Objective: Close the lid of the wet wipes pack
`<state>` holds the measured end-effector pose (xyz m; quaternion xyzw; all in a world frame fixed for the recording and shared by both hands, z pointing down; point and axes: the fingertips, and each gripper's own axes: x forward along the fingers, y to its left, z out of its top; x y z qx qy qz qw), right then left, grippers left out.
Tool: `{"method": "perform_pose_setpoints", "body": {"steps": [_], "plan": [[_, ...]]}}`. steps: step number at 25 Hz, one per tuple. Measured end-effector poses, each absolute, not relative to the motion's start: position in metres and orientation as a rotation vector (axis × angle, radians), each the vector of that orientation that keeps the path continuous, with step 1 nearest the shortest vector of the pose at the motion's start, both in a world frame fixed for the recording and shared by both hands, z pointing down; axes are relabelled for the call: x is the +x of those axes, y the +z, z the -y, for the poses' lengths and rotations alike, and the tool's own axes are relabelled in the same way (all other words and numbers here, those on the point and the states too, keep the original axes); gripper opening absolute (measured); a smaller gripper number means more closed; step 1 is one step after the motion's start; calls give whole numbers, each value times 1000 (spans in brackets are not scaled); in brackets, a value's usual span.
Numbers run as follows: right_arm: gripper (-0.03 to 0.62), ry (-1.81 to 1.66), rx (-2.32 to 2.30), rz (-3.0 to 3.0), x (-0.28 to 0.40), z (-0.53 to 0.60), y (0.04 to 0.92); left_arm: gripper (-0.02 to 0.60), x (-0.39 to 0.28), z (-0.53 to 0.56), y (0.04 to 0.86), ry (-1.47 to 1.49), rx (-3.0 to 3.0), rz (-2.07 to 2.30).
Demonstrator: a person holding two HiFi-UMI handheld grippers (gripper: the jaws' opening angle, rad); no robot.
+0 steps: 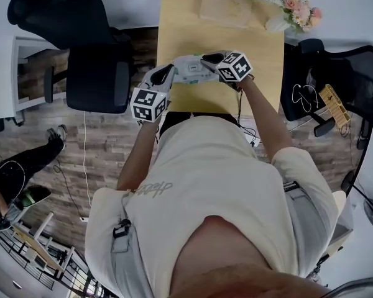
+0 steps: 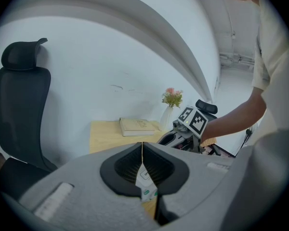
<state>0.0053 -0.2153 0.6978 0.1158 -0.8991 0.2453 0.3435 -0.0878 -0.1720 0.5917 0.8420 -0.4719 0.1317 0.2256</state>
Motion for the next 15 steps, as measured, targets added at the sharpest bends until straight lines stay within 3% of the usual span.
{"method": "perform_pose_setpoints", "body": {"steps": [15], "plan": [[49,491,226,2232,15,178,725,17,-95,162,596,359,2314,1295]]}}
